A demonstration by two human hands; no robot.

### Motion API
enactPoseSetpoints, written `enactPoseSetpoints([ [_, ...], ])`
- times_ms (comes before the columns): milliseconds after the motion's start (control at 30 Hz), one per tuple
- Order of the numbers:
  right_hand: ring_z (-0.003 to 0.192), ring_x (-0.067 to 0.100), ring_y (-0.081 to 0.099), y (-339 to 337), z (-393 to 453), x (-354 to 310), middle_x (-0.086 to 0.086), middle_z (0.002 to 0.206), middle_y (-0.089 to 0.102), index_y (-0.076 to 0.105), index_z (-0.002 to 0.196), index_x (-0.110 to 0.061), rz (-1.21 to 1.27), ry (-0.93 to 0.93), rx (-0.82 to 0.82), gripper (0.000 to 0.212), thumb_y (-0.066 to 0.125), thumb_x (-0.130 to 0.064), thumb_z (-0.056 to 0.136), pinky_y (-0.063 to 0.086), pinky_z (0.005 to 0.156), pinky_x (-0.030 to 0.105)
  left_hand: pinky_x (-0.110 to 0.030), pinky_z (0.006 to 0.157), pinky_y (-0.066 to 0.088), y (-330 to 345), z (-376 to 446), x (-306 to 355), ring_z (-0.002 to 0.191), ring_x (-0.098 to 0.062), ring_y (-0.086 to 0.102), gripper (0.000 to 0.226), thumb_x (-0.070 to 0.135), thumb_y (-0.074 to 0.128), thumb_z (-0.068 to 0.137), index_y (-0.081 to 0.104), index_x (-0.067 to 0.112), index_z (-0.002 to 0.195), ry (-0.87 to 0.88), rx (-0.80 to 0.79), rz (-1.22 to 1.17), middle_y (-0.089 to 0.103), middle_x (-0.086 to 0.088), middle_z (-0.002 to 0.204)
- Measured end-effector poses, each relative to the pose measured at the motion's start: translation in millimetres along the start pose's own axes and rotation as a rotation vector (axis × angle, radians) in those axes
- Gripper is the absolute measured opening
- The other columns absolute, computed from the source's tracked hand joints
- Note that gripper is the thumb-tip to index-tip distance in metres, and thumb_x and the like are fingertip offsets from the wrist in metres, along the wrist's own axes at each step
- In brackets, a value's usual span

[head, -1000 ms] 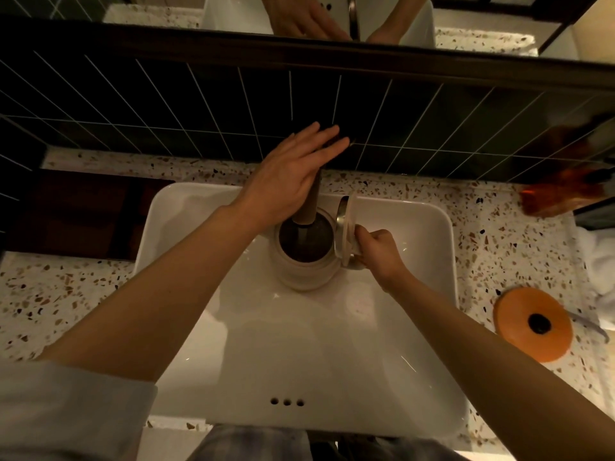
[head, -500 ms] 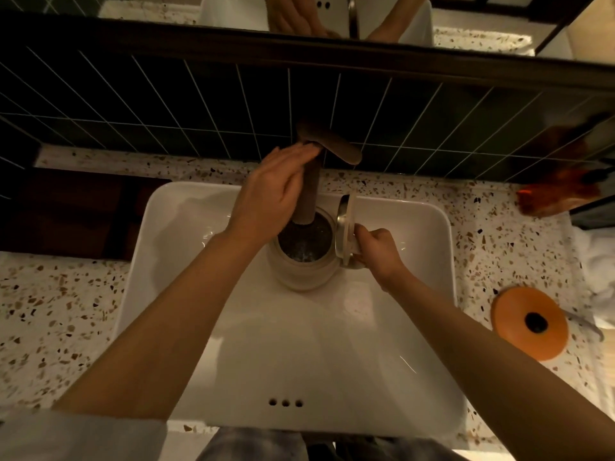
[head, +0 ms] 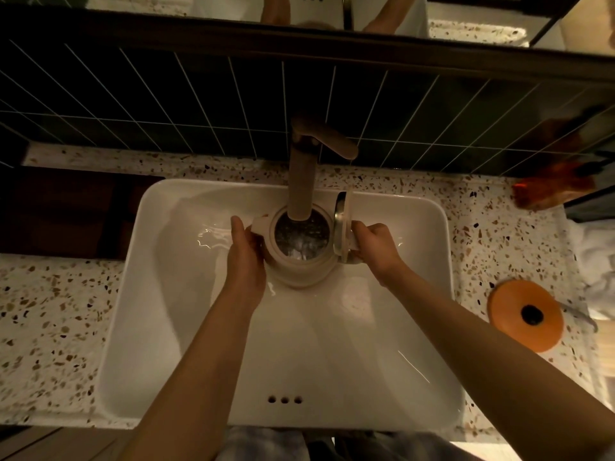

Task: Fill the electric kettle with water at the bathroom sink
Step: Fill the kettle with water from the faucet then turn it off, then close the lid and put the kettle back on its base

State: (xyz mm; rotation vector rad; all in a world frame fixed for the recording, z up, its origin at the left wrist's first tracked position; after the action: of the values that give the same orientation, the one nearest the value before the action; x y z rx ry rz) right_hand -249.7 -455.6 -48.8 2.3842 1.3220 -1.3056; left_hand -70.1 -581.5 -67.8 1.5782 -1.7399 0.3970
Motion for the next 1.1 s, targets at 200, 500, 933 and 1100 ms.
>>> enactPoseSetpoints([
  [200,0.038,0.002,0.059,5.1,-6.3,-2.6,0.009,0.059,0.055,0.052,0.063,-0.001,0.0,-0.03,-0.009,0.033,0.046,-0.011,0.094,0.046,0.044,0.013,-0.032,0.095,0.05,3.4,-1.8,-5.4,0.111,-0.018,0.067,0.056,0.053,0.036,0.099,0.068,0.012,0.12,0.004,-0.003,0.006,0.074,-0.005,0.114],
  [500,0.06,0.026,0.053,3.4,-36.6,15.7,0.018,0.066,0.047,0.054,0.067,0.017,-0.023,-0.06,-0.033,0.047,0.051,-0.027,0.084,0.056,0.053,0.03,-0.037,0.1,0.045,-20.7,-30.9,-25.0,0.111,-0.024,0.063,0.044,0.036,0.05,0.096,0.065,0.006,0.125,-0.001,0.042,-0.078,0.068,-0.012,0.119],
  [933,0.049,0.008,0.065,-57.3,-136.6,35.7,0.006,0.054,0.063,0.055,0.062,0.004,0.126,-0.128,-0.004,0.041,0.049,-0.018,0.096,0.055,0.06,0.027,-0.027,0.078,0.049,6.4,-146.4,-23.1,0.08,-0.011,0.069,0.027,0.032,0.058,0.093,0.077,0.019,0.079,0.046,-0.052,0.086,0.074,0.001,0.079],
  [1100,0.046,0.011,0.06,-101.6,-171.9,48.9,0.008,0.054,0.055,0.054,0.054,-0.005,0.289,-0.109,0.086,0.04,0.053,-0.015,0.093,0.051,0.055,0.028,-0.024,0.076,0.049,35.9,-185.6,-26.7,0.085,-0.009,0.072,0.022,0.033,0.06,0.091,0.077,0.018,0.093,0.043,-0.125,0.106,0.077,0.0,0.09],
])
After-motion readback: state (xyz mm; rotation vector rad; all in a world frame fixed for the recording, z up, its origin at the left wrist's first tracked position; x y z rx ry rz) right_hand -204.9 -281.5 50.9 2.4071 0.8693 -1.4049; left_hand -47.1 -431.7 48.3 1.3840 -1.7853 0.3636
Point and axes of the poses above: each hand's wrist, its own z-axis towards the middle knuckle, its own y-axis out of the palm, x = y × z, the point moved 6 cm from there along z, towards the middle knuckle
